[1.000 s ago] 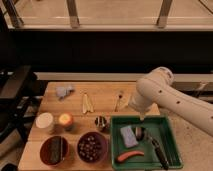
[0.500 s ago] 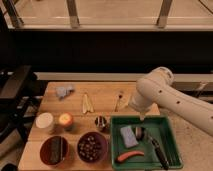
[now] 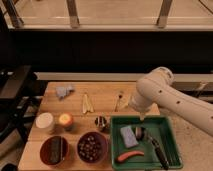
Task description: Wipe table surface with sponge
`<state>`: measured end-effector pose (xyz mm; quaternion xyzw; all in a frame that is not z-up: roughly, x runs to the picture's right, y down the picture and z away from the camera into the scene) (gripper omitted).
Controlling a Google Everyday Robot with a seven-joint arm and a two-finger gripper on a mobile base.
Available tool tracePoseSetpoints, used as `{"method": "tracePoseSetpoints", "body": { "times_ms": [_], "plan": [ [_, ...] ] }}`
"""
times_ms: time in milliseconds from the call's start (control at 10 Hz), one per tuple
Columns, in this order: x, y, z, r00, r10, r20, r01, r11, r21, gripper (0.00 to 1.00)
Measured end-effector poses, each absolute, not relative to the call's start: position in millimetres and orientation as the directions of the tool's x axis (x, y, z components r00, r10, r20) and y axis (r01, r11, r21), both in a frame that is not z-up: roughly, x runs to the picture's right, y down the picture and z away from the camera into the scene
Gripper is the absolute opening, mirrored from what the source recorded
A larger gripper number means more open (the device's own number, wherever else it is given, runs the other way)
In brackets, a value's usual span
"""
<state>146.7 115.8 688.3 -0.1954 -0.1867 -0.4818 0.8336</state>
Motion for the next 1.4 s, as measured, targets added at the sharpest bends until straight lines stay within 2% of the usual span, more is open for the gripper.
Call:
{"method": "tracePoseSetpoints", "body": {
  "times_ms": [700, 1100, 1400],
  "plan": [
    [147.3, 114.0, 686.3, 0.458, -0.738, 0.495, 0.881, 0.451, -0.142, 0.64],
    [154.5, 92.3, 658.5, 0.349, -0.818, 0.458, 0.934, 0.344, -0.098, 0.64],
    [151.7, 99.9, 661.7, 0.353, -0.796, 0.492, 0.932, 0.348, -0.104, 0.64]
  ]
}}
